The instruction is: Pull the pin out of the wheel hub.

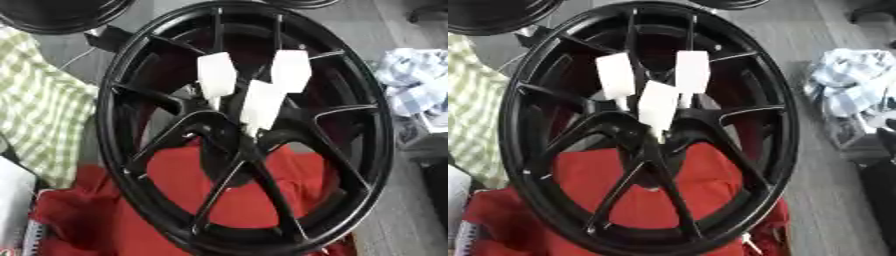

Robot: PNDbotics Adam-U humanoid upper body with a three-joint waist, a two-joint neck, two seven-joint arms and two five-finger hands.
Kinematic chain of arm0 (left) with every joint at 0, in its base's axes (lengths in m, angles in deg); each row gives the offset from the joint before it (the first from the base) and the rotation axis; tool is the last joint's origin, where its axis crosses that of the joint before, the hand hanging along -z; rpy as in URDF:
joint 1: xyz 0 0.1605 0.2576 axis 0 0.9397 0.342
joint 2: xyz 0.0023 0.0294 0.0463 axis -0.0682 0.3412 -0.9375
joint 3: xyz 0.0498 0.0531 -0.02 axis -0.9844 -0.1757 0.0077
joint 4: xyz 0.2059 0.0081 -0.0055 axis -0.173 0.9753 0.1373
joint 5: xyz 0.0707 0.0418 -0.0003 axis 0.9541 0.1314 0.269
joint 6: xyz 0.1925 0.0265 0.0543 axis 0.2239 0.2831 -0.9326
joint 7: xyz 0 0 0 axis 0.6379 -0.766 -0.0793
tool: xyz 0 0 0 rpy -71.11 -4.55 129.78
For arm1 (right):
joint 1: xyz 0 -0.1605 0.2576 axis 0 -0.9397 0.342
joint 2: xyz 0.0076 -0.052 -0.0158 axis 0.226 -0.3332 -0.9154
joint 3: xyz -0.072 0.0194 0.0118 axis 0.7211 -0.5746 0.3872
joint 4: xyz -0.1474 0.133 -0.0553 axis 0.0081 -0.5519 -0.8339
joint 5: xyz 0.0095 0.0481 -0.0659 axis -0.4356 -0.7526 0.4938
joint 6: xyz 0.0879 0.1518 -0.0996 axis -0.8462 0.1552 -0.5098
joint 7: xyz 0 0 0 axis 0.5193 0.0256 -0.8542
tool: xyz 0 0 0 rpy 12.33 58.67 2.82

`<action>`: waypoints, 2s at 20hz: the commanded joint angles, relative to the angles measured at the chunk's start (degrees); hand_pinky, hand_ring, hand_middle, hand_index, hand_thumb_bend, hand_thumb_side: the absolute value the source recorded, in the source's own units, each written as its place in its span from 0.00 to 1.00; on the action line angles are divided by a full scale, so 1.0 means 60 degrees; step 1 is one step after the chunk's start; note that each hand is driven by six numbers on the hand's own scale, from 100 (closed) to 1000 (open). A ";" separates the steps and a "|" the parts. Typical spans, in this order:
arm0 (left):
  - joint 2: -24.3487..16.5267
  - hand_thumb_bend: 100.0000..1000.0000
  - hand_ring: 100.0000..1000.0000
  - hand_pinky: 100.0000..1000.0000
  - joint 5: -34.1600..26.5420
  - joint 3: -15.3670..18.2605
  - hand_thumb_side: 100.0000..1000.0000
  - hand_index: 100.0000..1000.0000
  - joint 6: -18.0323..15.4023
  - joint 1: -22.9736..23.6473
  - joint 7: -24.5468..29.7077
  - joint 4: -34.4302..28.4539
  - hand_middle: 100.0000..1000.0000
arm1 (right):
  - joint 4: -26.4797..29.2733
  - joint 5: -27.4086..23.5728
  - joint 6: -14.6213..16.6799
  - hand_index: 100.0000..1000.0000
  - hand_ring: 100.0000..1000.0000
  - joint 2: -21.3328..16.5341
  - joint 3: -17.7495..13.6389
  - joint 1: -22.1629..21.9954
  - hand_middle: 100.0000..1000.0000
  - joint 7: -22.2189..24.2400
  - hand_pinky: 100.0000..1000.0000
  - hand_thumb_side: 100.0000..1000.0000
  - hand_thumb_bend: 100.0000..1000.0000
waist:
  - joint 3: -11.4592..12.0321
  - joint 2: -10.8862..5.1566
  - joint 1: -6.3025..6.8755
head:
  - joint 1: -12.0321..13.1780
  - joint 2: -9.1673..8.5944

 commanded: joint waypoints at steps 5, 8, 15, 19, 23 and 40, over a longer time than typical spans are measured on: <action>-0.1114 0.00 0.68 0.62 0.0128 -0.0588 0.45 0.74 0.0426 -0.1392 0.1735 -0.0145 0.59 | 0.0075 0.0166 -0.0049 0.79 0.86 -0.0380 0.0009 -0.0183 0.83 0.0007 1.00 0.50 0.00 | -0.0070 -0.0325 0.0082 | -0.0074 0.0123; -0.1172 0.00 0.69 0.62 0.0154 -0.0861 0.46 0.74 0.0677 -0.1901 0.2594 -0.0145 0.60 | 0.0075 0.0235 -0.0034 0.79 0.86 -0.0403 0.0004 -0.0245 0.83 -0.0012 1.00 0.50 0.00 | -0.0076 -0.0348 0.0125 | -0.0110 0.0180; -0.0923 0.00 0.69 0.64 0.0272 -0.1691 0.47 0.74 0.1096 -0.3160 0.4263 -0.0145 0.61 | 0.0075 0.0355 -0.0037 0.79 0.86 -0.0458 0.0051 -0.0308 0.83 -0.0008 1.00 0.50 0.00 | -0.0121 -0.0361 0.0197 | -0.0251 0.0138; -0.0649 0.00 0.70 0.65 0.0425 -0.2134 0.50 0.74 0.1404 -0.3842 0.5094 -0.0145 0.61 | 0.0075 0.0411 -0.0060 0.79 0.86 -0.0464 0.0064 -0.0328 0.83 -0.0018 1.00 0.49 0.00 | -0.0157 -0.0350 0.0233 | -0.0329 0.0101; -0.0359 0.00 0.70 0.65 0.0559 -0.2544 0.52 0.74 0.1768 -0.4392 0.5781 -0.0145 0.60 | 0.0075 0.0469 -0.0093 0.79 0.86 -0.0466 0.0086 -0.0334 0.84 -0.0026 1.00 0.50 0.00 | -0.0181 -0.0343 0.0255 | -0.0362 0.0085; 0.1289 0.00 0.72 0.67 0.1033 -0.3861 0.61 0.79 0.3665 -0.6338 0.7453 -0.0009 0.63 | 0.0075 0.0508 -0.0170 0.79 0.86 -0.0525 0.0177 -0.0384 0.84 0.0030 1.00 0.51 0.00 | -0.0250 -0.0431 0.0256 | -0.0243 0.0026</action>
